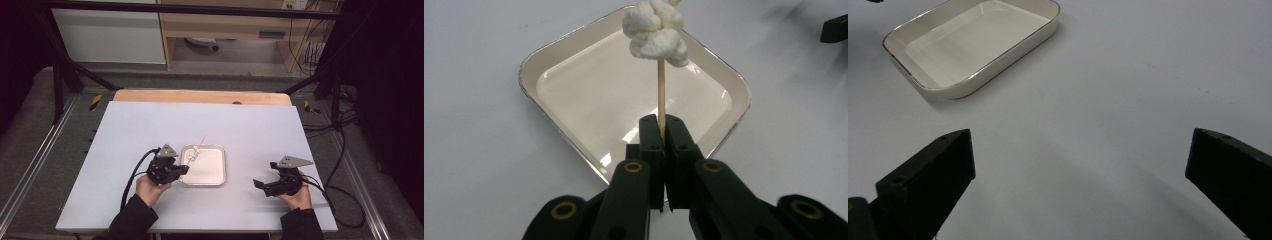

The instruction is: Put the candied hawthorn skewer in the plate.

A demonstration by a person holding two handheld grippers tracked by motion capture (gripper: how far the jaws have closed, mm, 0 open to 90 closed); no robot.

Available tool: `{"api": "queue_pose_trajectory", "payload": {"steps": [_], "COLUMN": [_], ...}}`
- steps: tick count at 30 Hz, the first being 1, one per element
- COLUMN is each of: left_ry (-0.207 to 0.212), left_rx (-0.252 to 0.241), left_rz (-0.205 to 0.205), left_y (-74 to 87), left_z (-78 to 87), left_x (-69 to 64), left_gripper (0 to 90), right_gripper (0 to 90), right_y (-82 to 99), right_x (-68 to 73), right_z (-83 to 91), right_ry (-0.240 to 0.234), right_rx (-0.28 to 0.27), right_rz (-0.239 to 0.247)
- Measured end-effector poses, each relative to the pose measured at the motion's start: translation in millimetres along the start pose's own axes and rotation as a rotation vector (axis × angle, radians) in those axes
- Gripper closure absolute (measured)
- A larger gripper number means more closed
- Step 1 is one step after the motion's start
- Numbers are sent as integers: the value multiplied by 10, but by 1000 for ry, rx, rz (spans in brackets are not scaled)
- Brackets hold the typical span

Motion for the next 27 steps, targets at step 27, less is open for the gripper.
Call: {"api": "queue_pose_trajectory", "payload": {"steps": [27], "left_ry": [-99], "left_rx": [221], "left_rz": [-13], "left_y": [36], "left_z": [-451], "left_x": [19], "left_gripper": [873], "right_gripper": [2], "right_y": [45], "right_x": [-59], "right_z": [35], "right_ry": [13], "right_rx": [4], "right_rz": [0]}}
Point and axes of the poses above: each handheld gripper's, and its own axes: z roughly backward along the jaws, y roughly out of its underside, x roughly to its left, the point moved 4 cm from there along -z, roughly forward along the jaws, and after that the axes turned 11 degrees about y, right-handed, at the moved point
